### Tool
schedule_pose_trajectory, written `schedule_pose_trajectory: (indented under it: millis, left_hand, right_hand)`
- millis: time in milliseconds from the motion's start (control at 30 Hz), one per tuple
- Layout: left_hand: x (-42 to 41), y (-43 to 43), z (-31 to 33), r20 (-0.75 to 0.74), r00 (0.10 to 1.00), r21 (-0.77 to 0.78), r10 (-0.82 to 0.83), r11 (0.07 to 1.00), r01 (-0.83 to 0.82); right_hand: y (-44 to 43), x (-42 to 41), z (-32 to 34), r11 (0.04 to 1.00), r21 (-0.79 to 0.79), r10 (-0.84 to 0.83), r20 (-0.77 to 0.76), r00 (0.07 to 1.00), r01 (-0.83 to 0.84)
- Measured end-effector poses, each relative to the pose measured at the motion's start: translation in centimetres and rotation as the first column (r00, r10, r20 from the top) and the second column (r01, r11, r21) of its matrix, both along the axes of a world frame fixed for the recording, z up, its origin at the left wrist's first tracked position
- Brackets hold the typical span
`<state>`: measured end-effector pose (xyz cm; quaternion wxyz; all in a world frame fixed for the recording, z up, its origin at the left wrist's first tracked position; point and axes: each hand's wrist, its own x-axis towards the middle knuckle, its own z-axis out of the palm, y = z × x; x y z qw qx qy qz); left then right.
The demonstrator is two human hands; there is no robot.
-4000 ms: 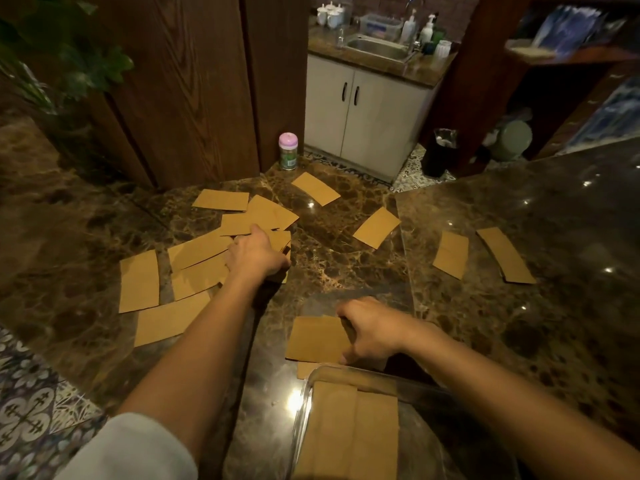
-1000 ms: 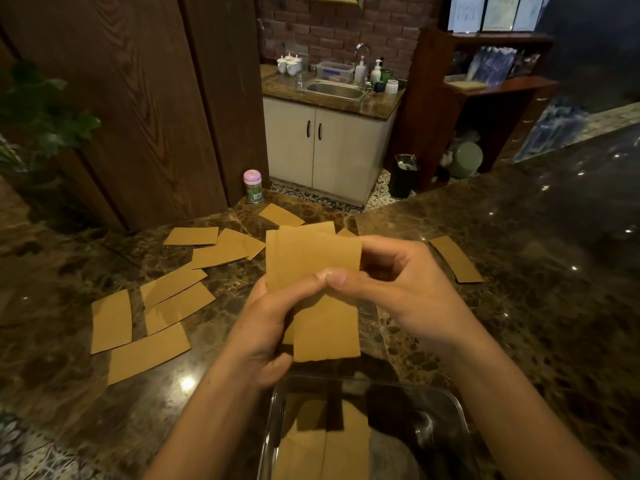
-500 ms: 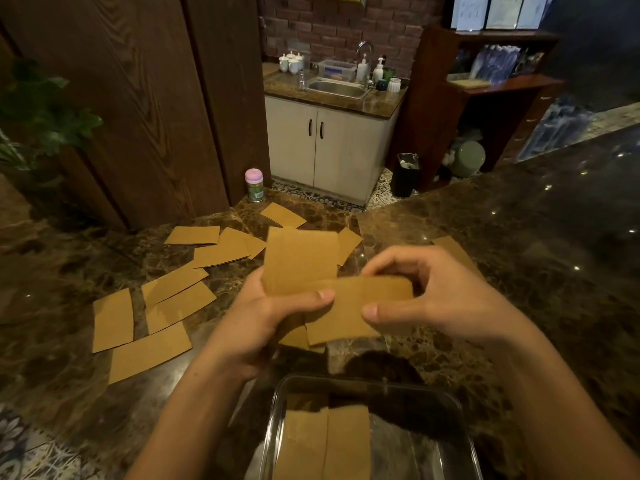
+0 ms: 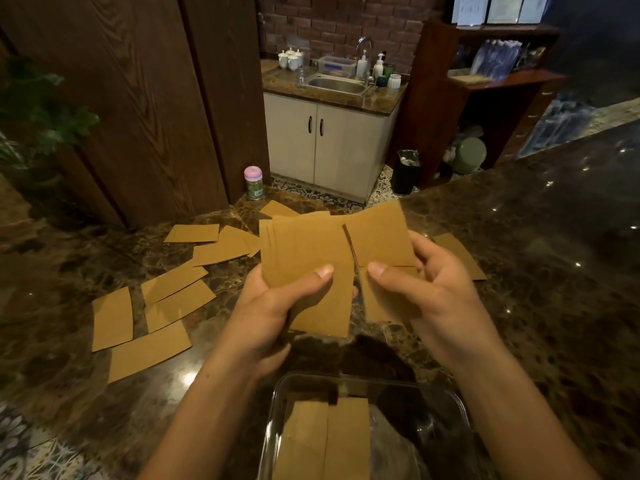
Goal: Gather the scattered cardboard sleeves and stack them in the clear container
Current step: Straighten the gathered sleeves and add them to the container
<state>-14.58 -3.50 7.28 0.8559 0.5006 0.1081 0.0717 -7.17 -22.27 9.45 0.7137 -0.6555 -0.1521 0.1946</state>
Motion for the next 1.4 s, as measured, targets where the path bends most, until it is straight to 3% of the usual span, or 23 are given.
schedule_pose_trajectory:
  millis: [200, 367, 567, 767, 1067, 1167, 1233, 1300, 1400]
  left_hand:
    - [0.5, -0.3, 0.1, 0.014, 1.0, 0.043, 0.025, 0.999, -0.025]
    - [0.3, -0.4, -0.2, -0.007, 0.999, 0.021, 0.035, 0.999, -0.035]
    - [0.1, -1.1, -0.6, -0.034, 0.999, 0.051, -0.034, 0.998, 0.035]
    - [-0.5, -1.5, -0.5, -0.129, 0.992, -0.017, -0.005, 1.0, 0.003]
    - [-0.8, -1.6, -0.4, -0.135, 0.991, -0.059, -0.009, 0.998, 0.001]
    - [-0.9, -1.7, -0.4, -0.113, 0.992, -0.078, -0.06, 0.996, 0.051]
    - [-1.0, -1.6, -0.5, -0.104, 0.992, -0.119, -0.075, 0.991, 0.063]
    - [-1.0, -1.4, -0.6, -0.135, 0.989, -0.135, -0.063, 0.99, 0.044]
    - [-1.0, -0.9, -0.6, -0.143, 0.989, -0.148, -0.04, 0.989, 0.019]
  right_hand:
    - [0.8, -0.7, -0.7, 1.0, -0.008, 0.028, 0.025, 0.999, -0.028]
    - [0.9, -0.9, -0.4, 0.992, 0.116, 0.055, -0.054, 0.997, -0.048]
    - [1.4, 0.0, -0.4, 1.0, 0.018, 0.025, -0.055, 0.998, -0.024]
    - [1.6, 2.0, 0.9, 0.994, -0.05, -0.093, 0.075, 0.993, 0.097]
    - [1.9, 2.9, 1.8, 0.996, -0.073, -0.043, 0.117, 0.992, 0.051]
    - [2.0, 2.7, 2.0, 0.998, 0.017, -0.068, 0.215, 0.974, 0.066]
    - [1.7, 2.5, 2.2, 0.994, 0.072, -0.101, 0.39, 0.915, 0.079]
    - [1.3, 2.1, 2.3, 0.996, 0.09, -0.067, 0.545, 0.836, 0.021]
    - [0.6, 1.9, 2.0, 0.988, 0.089, 0.043, 0.627, 0.778, -0.126]
